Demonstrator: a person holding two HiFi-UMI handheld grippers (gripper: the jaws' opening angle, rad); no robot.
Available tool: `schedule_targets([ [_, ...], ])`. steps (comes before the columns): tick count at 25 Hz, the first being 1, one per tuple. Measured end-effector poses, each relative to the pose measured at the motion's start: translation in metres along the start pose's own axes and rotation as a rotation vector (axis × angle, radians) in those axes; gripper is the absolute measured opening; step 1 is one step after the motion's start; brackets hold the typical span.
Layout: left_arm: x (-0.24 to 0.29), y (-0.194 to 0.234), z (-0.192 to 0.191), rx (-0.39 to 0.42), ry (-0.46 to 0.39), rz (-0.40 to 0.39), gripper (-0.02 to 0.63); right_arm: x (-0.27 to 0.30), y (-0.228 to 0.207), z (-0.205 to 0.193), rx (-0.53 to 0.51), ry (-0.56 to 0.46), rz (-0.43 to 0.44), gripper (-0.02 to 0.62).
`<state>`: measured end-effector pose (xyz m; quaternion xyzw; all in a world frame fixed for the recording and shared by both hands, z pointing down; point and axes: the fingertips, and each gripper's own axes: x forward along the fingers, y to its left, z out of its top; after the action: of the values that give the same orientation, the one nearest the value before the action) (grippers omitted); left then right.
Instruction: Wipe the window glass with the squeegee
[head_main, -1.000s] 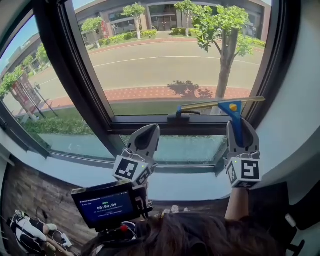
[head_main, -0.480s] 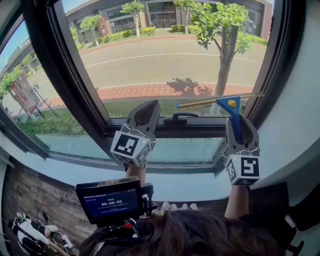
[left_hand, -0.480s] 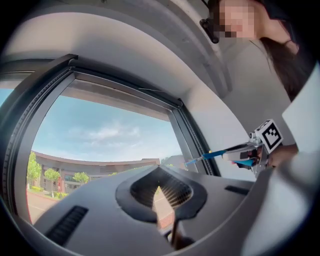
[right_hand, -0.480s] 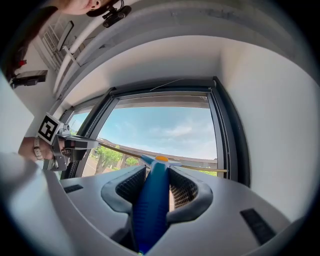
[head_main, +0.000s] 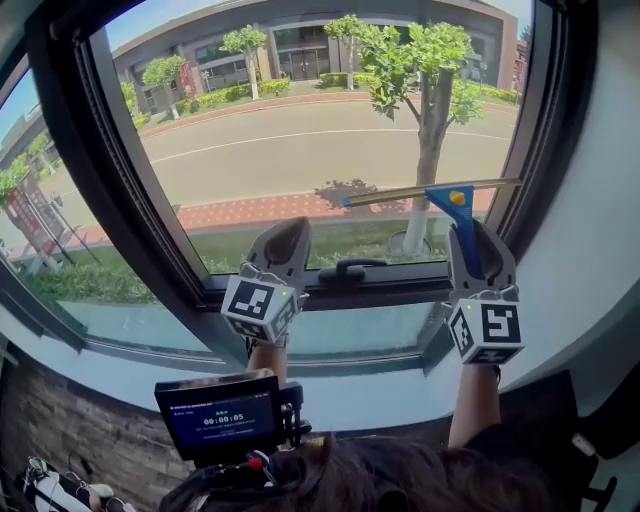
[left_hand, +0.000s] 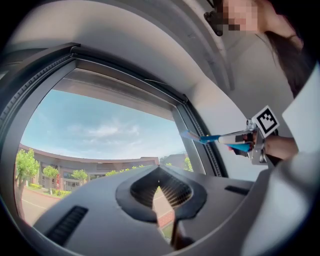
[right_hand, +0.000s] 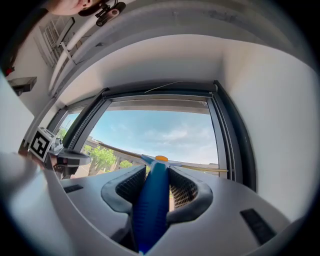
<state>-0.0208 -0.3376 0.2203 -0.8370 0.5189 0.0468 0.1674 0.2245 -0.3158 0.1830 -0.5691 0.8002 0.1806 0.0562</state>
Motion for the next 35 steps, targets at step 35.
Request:
schedule_targets([
  [35, 0.012, -0.014, 0.001, 0.009, -0.048, -0.067, 0.002, 0.138, -0.139, 0.253, -0.114, -0.435, -0.256, 0.14],
])
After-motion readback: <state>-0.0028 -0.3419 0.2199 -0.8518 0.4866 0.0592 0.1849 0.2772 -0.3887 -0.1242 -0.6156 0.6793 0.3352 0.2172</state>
